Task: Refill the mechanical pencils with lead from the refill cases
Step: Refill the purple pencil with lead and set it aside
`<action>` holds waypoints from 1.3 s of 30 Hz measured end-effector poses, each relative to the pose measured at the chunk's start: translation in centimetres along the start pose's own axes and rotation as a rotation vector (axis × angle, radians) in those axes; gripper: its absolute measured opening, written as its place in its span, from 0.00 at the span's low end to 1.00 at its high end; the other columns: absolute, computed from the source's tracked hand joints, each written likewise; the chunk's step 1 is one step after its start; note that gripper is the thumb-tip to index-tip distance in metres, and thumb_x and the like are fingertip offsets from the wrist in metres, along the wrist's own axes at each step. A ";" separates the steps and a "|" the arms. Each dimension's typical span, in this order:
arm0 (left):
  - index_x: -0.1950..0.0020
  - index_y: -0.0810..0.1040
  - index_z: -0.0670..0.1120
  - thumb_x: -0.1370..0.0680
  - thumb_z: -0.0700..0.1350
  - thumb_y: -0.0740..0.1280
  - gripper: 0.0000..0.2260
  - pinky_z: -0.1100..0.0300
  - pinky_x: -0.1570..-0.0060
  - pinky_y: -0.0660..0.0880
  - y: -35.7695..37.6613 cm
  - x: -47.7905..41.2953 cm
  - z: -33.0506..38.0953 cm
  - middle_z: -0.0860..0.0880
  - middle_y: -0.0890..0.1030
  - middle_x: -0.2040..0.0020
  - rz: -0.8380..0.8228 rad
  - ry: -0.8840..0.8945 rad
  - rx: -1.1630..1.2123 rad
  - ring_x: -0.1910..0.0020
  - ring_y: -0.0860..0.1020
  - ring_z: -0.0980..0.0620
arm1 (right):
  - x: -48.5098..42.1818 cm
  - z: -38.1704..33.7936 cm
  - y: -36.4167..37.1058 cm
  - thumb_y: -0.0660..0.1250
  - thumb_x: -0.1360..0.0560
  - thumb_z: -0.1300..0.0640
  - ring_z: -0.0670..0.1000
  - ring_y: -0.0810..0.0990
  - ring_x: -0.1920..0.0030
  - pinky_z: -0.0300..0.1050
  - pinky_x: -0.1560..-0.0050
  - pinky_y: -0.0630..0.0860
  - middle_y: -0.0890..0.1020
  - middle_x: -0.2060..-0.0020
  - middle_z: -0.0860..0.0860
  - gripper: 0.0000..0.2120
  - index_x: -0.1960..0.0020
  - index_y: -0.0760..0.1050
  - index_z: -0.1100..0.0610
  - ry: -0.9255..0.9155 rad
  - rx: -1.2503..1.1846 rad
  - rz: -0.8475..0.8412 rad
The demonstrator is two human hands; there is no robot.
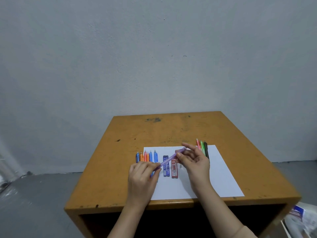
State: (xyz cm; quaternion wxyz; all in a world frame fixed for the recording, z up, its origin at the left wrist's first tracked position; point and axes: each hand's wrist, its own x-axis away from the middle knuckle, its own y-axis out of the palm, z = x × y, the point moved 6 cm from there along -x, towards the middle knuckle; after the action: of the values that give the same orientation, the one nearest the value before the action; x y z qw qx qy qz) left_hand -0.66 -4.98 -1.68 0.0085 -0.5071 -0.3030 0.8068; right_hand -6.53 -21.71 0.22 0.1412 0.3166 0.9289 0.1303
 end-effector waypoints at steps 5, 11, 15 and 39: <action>0.53 0.83 0.45 0.27 0.52 0.69 0.12 0.65 0.52 0.65 -0.6 -0.7 2.1 0.52 0.84 0.56 0.021 0.081 -0.060 0.53 0.76 0.58 | 0.4 -0.5 1.1 0.70 0.28 0.67 0.51 0.84 0.57 0.44 0.55 0.81 0.85 0.63 0.54 0.19 0.43 0.75 0.47 -0.072 0.030 0.069; 0.55 0.83 0.46 0.26 0.49 0.67 0.09 0.61 0.51 0.64 -1.2 -1.5 3.5 0.53 0.83 0.58 0.080 0.099 -0.087 0.53 0.75 0.57 | 0.4 -1.5 1.9 0.72 0.29 0.64 0.44 0.82 0.60 0.37 0.56 0.79 0.82 0.67 0.48 0.24 0.36 0.72 0.49 -0.130 0.116 0.104; 0.54 0.83 0.47 0.27 0.51 0.67 0.10 0.61 0.52 0.64 -1.2 -1.5 3.5 0.54 0.83 0.58 0.060 0.072 -0.064 0.53 0.75 0.57 | -0.1 -2.0 2.1 0.72 0.28 0.65 0.44 0.80 0.62 0.37 0.56 0.79 0.80 0.68 0.49 0.26 0.35 0.71 0.49 -0.138 0.164 0.082; 0.31 0.70 0.52 0.23 0.60 0.61 0.22 0.54 0.33 0.59 -1.8 0.2 -6.8 0.54 0.72 0.35 -0.351 -0.602 -0.307 0.33 0.65 0.55 | -5.4 1.2 -2.5 0.64 0.24 0.62 0.52 0.78 0.64 0.46 0.54 0.77 0.78 0.68 0.53 0.19 0.34 0.74 0.54 0.189 0.875 -0.037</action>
State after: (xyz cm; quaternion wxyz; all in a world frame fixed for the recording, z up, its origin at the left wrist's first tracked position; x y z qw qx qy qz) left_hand 4.31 -0.19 -2.94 -0.0191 -0.1834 -0.4916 0.8511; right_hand -3.39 -26.88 -0.76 -0.0890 0.3166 0.9109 -0.2491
